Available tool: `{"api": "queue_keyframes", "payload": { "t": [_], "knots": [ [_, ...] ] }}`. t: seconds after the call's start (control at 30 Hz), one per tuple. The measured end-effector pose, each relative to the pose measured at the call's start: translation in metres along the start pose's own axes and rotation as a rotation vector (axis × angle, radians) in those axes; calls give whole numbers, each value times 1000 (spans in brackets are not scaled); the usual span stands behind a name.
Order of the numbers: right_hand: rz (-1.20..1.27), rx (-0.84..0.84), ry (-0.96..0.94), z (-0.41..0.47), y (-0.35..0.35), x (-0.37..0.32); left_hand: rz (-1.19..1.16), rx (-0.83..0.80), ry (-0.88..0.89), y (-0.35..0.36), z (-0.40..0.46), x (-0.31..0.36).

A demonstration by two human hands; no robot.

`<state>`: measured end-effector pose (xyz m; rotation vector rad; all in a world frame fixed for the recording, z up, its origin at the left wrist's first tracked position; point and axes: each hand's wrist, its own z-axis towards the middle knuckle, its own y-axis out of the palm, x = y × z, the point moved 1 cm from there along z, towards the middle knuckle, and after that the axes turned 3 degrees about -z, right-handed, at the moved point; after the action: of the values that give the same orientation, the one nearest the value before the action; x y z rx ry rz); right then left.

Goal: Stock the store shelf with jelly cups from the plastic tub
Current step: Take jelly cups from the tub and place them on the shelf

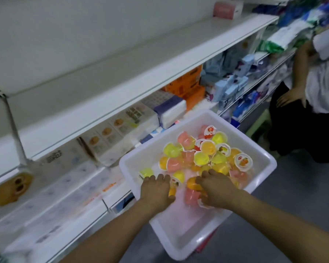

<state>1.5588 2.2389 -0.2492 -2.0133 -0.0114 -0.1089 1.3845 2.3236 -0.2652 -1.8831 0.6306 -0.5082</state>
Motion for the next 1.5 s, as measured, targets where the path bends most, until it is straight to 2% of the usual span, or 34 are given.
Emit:
{"api": "queue_keyframes", "payload": {
  "t": [0.13,0.2,0.33,0.43,0.57,0.67,0.8,0.97,1.03,1.13,1.33,1.5],
  "knots": [
    [-155,-62,23,2,2,-8,-39,-110,-75,26,21,6],
    [-137,-106,63,2,3,-11,-68,-132,-103,37,26,12],
    [-162,-131,-2,6,7,-9,-50,-102,-117,52,28,23],
    [-42,-145,21,9,1,-5,-173,-102,-161,46,26,22],
    [304,-179,74,10,-21,3,-462,-31,-150,15,9,11],
    [746,-131,119,8,-45,3,-736,93,-108,-12,-22,-5],
    [1273,-103,151,6,-78,-22,-862,298,-123,-39,-71,-43],
    [1537,-145,-80,10,-132,-93,-979,468,-187,-74,-126,-108],
    [1580,-178,-220,8,-159,-128,-973,542,-208,-88,-151,-131],
    [1473,-200,-393,6,-195,-181,-951,664,-250,-107,-190,-170],
    [1322,-8,-530,3,-257,-299,-870,881,-464,-132,-281,-251],
    [1326,105,-596,10,-281,-398,-745,957,-597,-126,-357,-310]
  ]
}}
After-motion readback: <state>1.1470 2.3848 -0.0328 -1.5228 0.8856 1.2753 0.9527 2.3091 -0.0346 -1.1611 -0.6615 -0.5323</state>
